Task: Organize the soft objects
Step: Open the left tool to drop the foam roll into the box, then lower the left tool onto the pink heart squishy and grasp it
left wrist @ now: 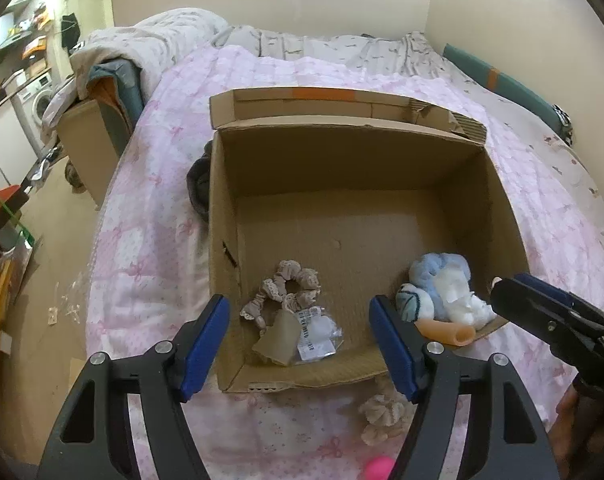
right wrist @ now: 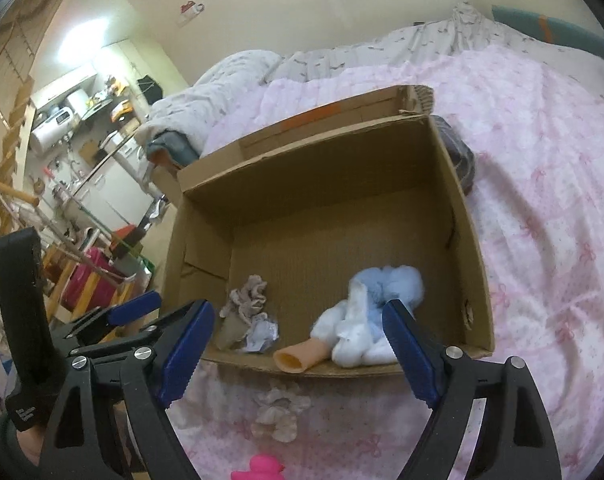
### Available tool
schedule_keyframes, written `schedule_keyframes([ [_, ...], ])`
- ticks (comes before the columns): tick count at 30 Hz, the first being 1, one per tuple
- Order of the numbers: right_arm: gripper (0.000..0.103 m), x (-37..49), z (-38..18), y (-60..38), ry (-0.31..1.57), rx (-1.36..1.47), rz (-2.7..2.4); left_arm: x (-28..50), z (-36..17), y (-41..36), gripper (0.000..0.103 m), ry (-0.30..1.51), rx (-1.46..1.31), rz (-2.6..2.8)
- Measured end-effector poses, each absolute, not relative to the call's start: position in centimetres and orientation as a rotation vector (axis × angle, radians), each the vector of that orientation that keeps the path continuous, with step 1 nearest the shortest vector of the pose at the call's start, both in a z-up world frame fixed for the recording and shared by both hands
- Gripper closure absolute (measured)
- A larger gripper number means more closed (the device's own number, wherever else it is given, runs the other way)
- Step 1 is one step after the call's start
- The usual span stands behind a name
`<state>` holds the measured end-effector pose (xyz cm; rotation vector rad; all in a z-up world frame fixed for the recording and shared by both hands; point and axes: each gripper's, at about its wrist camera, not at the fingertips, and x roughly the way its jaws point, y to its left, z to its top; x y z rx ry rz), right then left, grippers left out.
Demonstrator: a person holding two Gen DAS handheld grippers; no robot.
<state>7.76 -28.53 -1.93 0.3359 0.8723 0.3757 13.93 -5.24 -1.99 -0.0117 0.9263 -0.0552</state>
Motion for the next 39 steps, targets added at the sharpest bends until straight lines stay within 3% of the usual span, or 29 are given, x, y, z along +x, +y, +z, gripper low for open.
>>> schedule_keyframes([
  [19,0.012,7.8,-2.1,-28.7,0.892,0.342,0.359,12.2,0.0,-4.8,0.033,0.862,0.007,-0.021],
  [39,0.012,2.8,-1.2,-29.3,0.951,0.337,0.374,6.8,-0.6,-3.5,0.034,0.98,-0.103,-0.028],
])
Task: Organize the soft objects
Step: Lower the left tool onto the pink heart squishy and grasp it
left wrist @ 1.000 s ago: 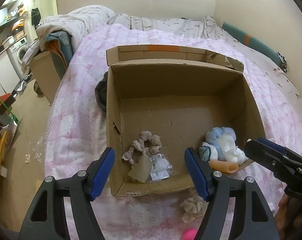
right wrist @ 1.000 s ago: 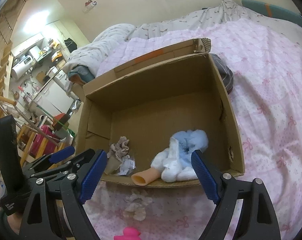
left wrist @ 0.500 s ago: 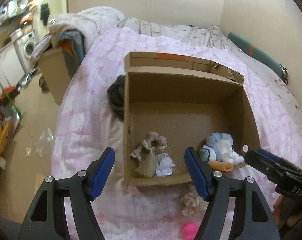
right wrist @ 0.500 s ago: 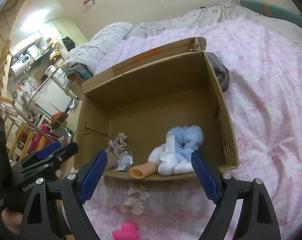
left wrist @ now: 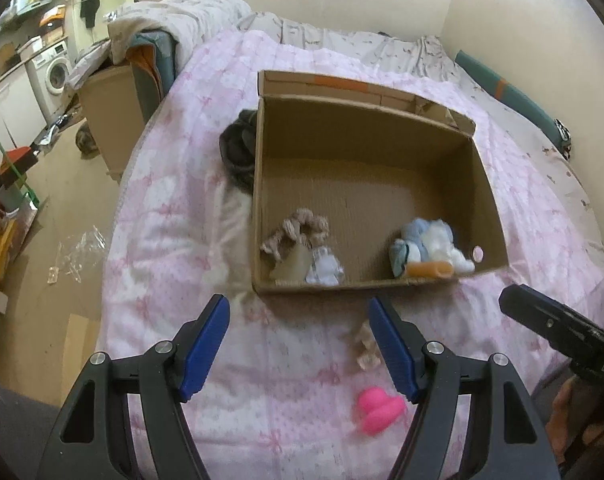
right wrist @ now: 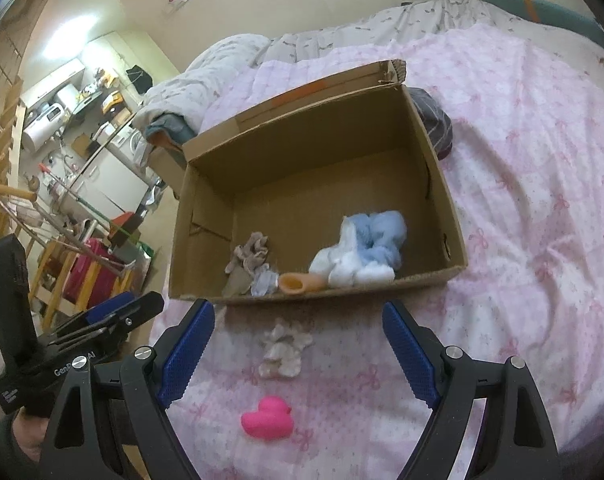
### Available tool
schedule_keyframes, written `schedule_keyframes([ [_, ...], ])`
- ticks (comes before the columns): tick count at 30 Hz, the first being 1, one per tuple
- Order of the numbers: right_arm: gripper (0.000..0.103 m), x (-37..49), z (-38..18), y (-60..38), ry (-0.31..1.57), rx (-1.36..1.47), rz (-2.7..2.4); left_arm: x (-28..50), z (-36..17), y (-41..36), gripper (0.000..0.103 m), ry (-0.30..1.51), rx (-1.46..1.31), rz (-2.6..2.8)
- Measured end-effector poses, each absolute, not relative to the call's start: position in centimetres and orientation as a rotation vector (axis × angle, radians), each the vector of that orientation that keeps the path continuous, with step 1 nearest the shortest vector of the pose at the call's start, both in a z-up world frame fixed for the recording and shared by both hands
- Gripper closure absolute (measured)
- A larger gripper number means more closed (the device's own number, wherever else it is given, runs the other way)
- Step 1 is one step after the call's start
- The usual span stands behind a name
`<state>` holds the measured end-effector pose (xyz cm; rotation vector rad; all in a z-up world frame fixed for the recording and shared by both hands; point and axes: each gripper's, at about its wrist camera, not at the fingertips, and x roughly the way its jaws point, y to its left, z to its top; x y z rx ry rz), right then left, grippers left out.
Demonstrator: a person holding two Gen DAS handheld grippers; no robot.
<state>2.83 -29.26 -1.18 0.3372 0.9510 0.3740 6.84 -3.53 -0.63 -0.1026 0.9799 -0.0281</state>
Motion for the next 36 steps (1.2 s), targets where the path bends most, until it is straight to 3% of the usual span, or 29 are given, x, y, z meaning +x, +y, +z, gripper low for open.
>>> schedule_keyframes([
  [7,0.012,1.3,-1.8,-29.7,0.982,0.371,0.328,5.6,-4.3,-5.1,0.033,1.132,-0.135,-0.089],
  [14,0.012,1.6,-2.3,-30.8,0.997,0.419,0.285,4.4,-9.1,-10.7,0.033,1.297,0.039,-0.223],
  [19,0.012,1.6,-2.4,-30.7,1.007,0.417,0.283,4.0,-10.8,-12.4,0.036,1.288,0.129,-0.198],
  [22,0.012,1.6,-2.4,-30.7,1.005,0.417,0.283,4.6,-12.1,-12.5,0.052,1.356,0.086,-0.241],
  [26,0.012,1.7,-2.3,-30.9,0.994,0.435,0.284,4.7,-12.5,-12.0,0.084,1.355,0.09,-0.202],
  [36,0.012,1.9,-2.5,-30.8,1.0,0.442,0.295,4.5,-10.2,-8.1,0.085,1.388,-0.018,-0.209],
])
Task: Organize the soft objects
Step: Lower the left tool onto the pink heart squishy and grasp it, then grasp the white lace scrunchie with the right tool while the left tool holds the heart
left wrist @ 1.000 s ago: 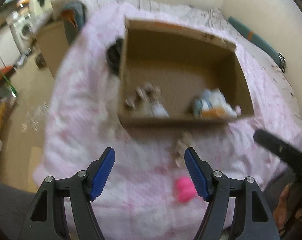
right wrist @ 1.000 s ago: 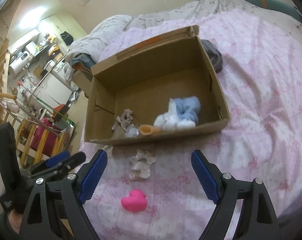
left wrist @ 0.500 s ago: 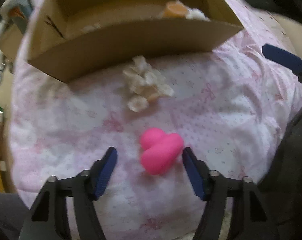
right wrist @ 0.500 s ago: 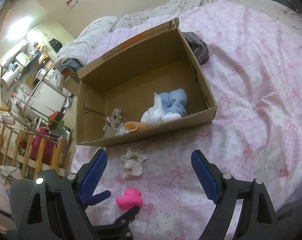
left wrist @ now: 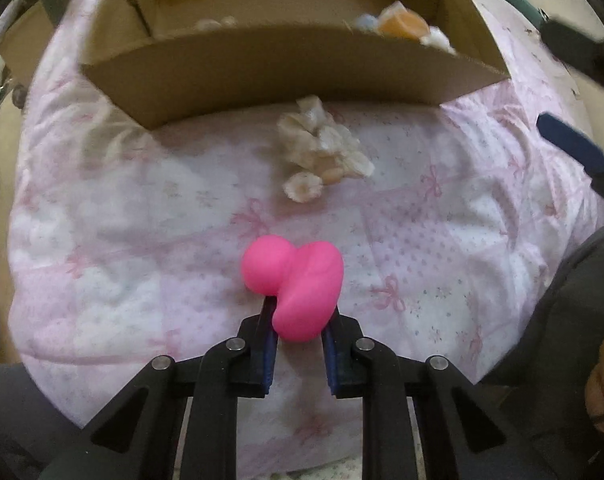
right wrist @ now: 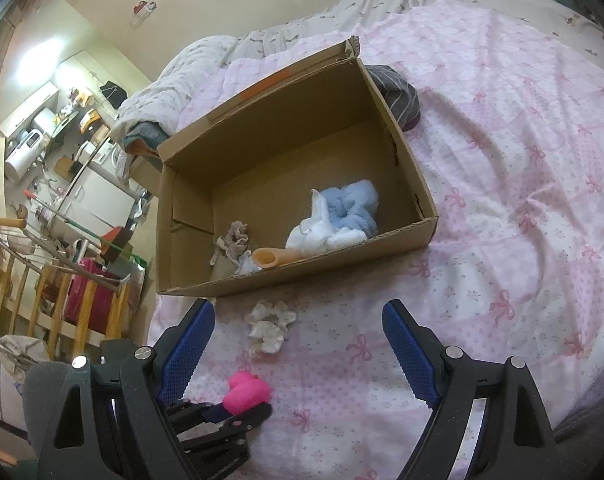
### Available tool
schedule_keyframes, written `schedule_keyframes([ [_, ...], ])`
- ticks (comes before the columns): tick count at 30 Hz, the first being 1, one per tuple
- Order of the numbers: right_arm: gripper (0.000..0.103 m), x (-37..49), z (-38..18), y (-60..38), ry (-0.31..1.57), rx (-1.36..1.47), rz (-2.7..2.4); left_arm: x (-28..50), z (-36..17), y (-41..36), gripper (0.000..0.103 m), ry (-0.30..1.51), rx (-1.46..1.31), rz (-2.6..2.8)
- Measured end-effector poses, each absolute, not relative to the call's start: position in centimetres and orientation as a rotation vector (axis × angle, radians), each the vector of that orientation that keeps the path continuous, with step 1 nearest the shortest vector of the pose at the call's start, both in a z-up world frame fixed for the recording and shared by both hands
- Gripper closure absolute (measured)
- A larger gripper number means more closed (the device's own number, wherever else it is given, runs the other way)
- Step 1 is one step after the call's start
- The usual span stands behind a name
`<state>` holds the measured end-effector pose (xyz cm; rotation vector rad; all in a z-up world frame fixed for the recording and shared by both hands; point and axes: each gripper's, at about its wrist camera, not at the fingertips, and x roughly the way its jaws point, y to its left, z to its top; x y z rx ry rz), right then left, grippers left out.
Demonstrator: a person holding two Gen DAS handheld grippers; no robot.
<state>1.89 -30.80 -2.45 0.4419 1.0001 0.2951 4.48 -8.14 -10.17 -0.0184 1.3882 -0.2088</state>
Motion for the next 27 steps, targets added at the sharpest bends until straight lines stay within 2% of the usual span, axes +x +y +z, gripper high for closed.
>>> schedule_keyframes([
  [8,0.012,2.7,-4.2,-29.7,1.084,0.472,0.341,4.4,-7.6,-3.5,0.085,1.312,-0.125,-0.048],
  [13,0.012,4.4,-6.9,-26.7,1.219,0.402,0.384,4.9,-6.4,-2.3,0.085,1.245,-0.124,0.025],
  [19,0.012,6.1,-9.3,-23.3,1.274,0.335,0.41,5.5,-6.4,-1.5,0.085,1.246,-0.14,0.074],
  [21,0.016,6.6,-10.0,-22.3,1.292,0.297,0.404,5.7,-7.1,-1.7,0.085,1.259,-0.147,0.084],
  [25,0.017,6.9,-10.5,-20.6,1.276,0.175,0.384,6.2,-7.8,-2.0,0.085,1.274,-0.143,0.099],
  [27,0.027,6.8,-11.1,-19.8,1.294,0.116,0.383,6.2,-7.8,-2.2,0.085,1.265,-0.123,0.109],
])
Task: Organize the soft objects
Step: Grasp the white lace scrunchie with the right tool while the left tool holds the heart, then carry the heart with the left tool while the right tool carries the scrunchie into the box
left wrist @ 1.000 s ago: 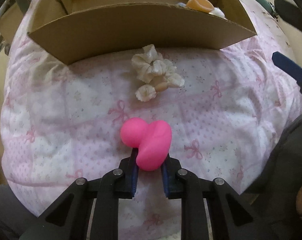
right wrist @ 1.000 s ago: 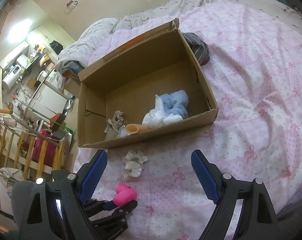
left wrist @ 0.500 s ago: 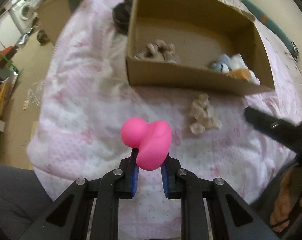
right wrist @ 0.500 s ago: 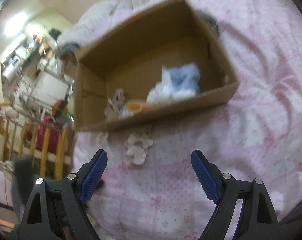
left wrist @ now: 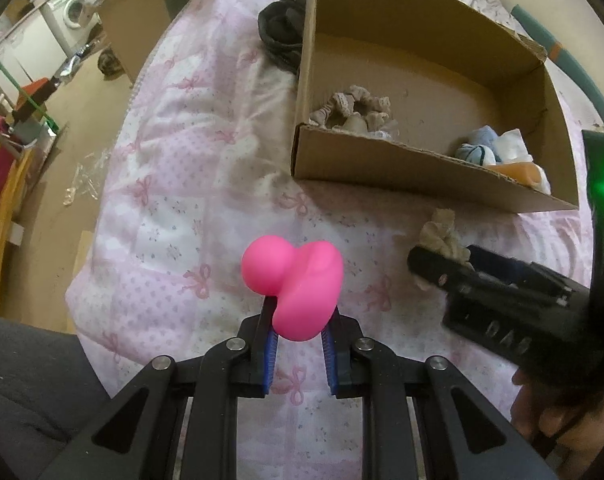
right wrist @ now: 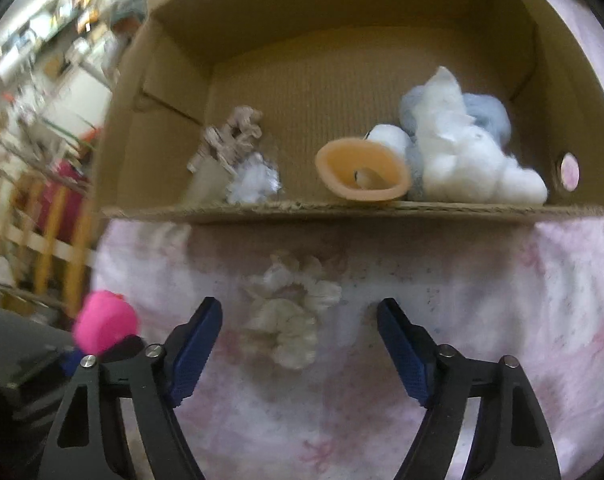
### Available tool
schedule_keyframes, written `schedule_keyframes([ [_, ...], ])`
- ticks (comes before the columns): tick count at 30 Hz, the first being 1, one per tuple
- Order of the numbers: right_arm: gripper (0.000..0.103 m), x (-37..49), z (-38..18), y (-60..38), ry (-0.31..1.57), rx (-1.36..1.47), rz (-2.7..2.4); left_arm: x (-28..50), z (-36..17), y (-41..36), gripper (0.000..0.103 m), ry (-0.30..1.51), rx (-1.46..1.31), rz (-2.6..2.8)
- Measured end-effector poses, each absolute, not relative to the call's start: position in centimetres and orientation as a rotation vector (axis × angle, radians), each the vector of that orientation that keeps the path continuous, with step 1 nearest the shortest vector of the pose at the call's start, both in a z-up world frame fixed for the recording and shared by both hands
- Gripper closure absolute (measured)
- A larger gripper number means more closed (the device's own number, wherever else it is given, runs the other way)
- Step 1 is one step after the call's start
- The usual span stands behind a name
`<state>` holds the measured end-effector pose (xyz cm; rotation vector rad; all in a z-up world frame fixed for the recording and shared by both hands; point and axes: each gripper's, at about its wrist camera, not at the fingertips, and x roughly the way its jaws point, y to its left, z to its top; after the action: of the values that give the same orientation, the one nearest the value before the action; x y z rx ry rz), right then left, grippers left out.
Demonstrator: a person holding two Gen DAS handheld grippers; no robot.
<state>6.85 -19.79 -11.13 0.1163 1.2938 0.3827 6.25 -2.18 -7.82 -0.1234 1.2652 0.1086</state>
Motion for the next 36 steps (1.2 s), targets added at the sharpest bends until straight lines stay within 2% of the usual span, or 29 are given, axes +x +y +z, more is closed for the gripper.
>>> schedule_keyframes([
  [2,0.035,6.7,-11.5,-19.3,1.299,0.095,0.403,6.4,-7.9,-2.4,0.085,1.26,-0.111,0.109],
  [4,0.049,6.6,-11.7,-18.8,1.294,0.061,0.411,6.4,-7.9,-2.5,0.085,1.258,-0.102,0.11],
  [5,0.068,6.5,-11.7,-18.7,1.296,0.053,0.419,6.4,-8.0,-2.5,0.085,1.258,-0.099,0.111],
  [6,0.075,6.5,-11.7,-18.7,1.297,0.049,0.425,6.4,-8.0,-2.5,0.085,1.258,-0.1,0.112],
  [7,0.075,6.4,-11.6,-18.7,1.29,0.053,0.434,6.4,-8.0,-2.5,0.085,1.258,-0.101,0.112],
  [8,0.081,6.3,-11.4,-18.7,1.287,0.053,0.442,6.4,-8.0,-2.5,0.085,1.256,-0.1,0.116],
  [18,0.086,4.6,-8.5,-20.7,1.22,0.072,0.409,6.3,-7.6,-2.2,0.085,1.226,-0.088,0.145],
  [36,0.086,0.4,-3.9,-25.0,1.1,0.177,0.352,5.2,-5.6,-2.6,0.085,1.138,-0.032,0.162],
])
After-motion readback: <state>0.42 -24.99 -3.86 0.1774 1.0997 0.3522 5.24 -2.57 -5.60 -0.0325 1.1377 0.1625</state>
